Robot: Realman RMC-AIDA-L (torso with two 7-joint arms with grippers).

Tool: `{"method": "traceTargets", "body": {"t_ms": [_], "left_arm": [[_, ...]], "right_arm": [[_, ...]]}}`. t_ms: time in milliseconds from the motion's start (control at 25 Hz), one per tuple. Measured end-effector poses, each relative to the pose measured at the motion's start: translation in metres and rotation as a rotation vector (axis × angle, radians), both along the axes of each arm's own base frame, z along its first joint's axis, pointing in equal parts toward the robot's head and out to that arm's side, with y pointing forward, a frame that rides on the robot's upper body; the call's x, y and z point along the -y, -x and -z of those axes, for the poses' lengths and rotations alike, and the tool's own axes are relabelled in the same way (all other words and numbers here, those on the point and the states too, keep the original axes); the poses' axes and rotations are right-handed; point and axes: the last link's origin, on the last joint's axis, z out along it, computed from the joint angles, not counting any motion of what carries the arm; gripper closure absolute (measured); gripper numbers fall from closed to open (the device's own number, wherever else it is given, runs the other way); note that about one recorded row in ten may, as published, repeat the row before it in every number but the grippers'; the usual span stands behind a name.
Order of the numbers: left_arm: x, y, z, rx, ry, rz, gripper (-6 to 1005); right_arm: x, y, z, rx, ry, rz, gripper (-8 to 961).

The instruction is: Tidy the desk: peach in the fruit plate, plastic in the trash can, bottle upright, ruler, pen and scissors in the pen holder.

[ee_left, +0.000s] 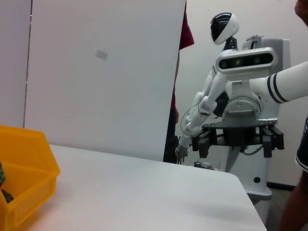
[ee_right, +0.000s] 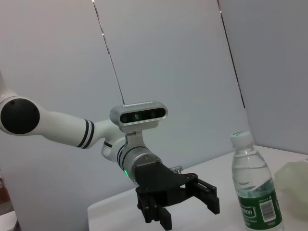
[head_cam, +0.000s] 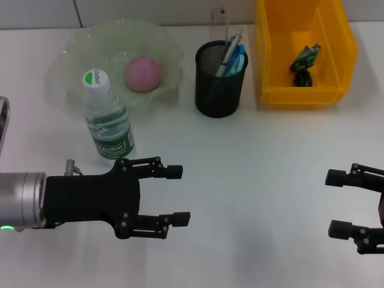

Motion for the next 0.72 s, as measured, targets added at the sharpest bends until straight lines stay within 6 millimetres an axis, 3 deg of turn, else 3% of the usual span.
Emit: {"method": "traceTargets", "body": {"t_ms": [720], "left_arm": [[0.0015,0.0004,0.0005,0.016,-0.010,-0.011,213]], "right_arm": [[-0.0010,-0.0012,0.0014,0.002,-0.011,0.005,118]]}}
